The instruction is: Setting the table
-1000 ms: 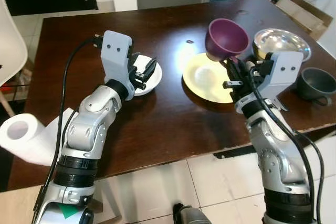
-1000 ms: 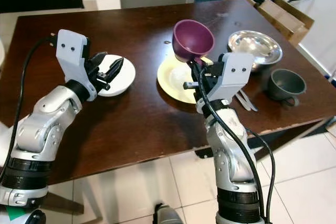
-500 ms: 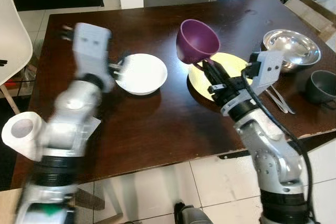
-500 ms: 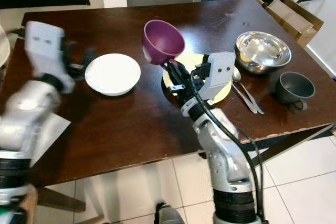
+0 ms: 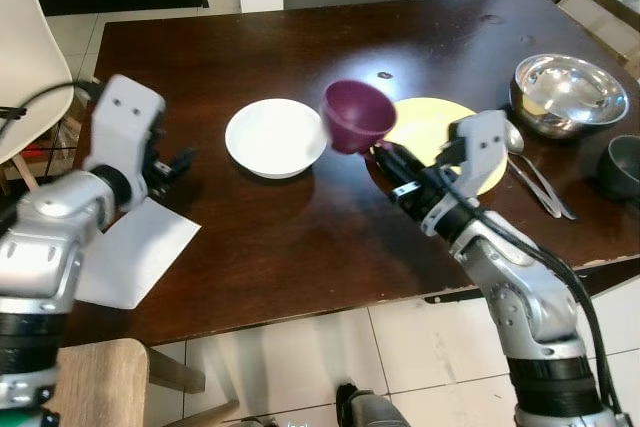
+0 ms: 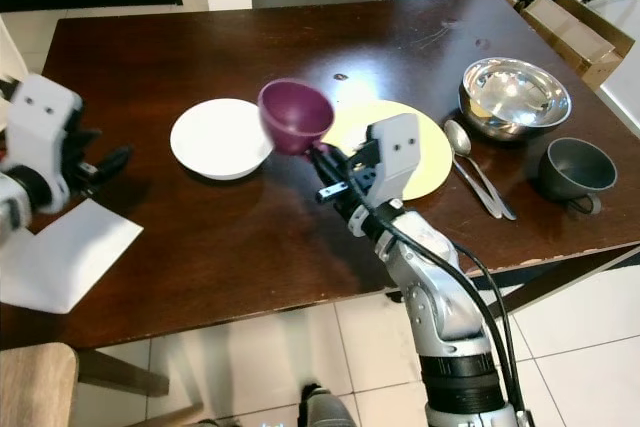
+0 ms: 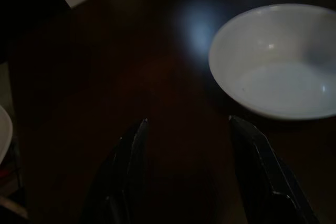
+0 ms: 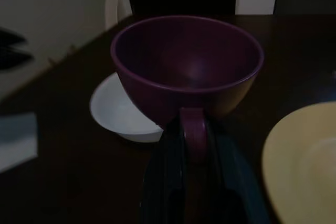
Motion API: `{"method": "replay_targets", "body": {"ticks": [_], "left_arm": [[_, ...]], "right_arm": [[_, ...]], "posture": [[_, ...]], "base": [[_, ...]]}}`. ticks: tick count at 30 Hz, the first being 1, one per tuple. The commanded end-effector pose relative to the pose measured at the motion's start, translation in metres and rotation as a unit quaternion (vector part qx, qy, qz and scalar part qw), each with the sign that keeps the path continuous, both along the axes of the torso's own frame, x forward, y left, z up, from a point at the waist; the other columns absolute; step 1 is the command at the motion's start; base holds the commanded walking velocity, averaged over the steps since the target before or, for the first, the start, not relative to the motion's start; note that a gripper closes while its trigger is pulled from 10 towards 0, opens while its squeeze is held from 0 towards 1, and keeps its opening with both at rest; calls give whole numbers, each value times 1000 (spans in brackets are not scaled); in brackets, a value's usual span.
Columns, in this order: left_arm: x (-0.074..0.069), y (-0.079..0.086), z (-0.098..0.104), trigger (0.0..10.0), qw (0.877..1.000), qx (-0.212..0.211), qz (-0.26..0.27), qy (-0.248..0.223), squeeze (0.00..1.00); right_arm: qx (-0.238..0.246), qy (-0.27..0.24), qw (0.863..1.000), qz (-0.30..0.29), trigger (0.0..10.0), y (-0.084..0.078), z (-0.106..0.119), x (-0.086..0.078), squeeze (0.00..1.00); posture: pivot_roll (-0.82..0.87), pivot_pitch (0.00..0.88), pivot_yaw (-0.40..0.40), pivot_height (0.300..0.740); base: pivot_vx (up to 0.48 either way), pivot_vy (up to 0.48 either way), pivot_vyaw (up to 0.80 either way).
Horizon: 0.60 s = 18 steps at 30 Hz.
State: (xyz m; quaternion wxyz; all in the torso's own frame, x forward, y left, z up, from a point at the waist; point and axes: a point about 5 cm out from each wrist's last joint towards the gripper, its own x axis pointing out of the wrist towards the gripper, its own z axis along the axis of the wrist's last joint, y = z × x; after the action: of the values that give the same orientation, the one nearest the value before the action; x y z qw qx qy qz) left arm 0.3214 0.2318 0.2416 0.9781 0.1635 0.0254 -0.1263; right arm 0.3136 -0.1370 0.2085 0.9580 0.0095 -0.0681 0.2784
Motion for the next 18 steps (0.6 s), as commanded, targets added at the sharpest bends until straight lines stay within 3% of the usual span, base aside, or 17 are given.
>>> {"method": "replay_targets", "body": {"ticks": [1, 5, 6, 12, 16, 18], "left_arm": [[-3, 0, 3, 10000, 1000, -10, -5, 0, 0], [-4, -12, 5, 10000, 999, -18, -31, 5, 0], [-1, -24, 9, 10000, 998, -22, -54, 0, 0], [6, -38, 19, 10000, 996, -34, -81, -12, 0], [10, -47, 23, 10000, 994, -39, -96, -21, 0], [12, -51, 26, 10000, 994, -43, -101, -25, 0]], "right_arm": [[-21, -6, 999, -28, 10000, -11, 1, 4, 0], [-34, -7, 998, -44, 10000, -23, -1, 5, 0], [-34, -7, 999, -31, 10000, -22, -3, -1, 0], [-34, -4, 999, -11, 10000, -16, -10, -13, 0], [-29, -8, 999, -22, 10000, -19, -10, -11, 0], [-25, -14, 999, -32, 10000, -24, -7, -2, 0]], "posture": [[-54, 143, 63, 740], [-53, 148, 74, 740], [-55, 148, 79, 740], [-67, 145, 93, 740], [-67, 142, 99, 740], [-65, 142, 101, 740]], "base": [[0, 0, 0], [0, 0, 0], [0, 0, 0], [0, 0, 0], [0, 0, 0], [0, 0, 0]]}}
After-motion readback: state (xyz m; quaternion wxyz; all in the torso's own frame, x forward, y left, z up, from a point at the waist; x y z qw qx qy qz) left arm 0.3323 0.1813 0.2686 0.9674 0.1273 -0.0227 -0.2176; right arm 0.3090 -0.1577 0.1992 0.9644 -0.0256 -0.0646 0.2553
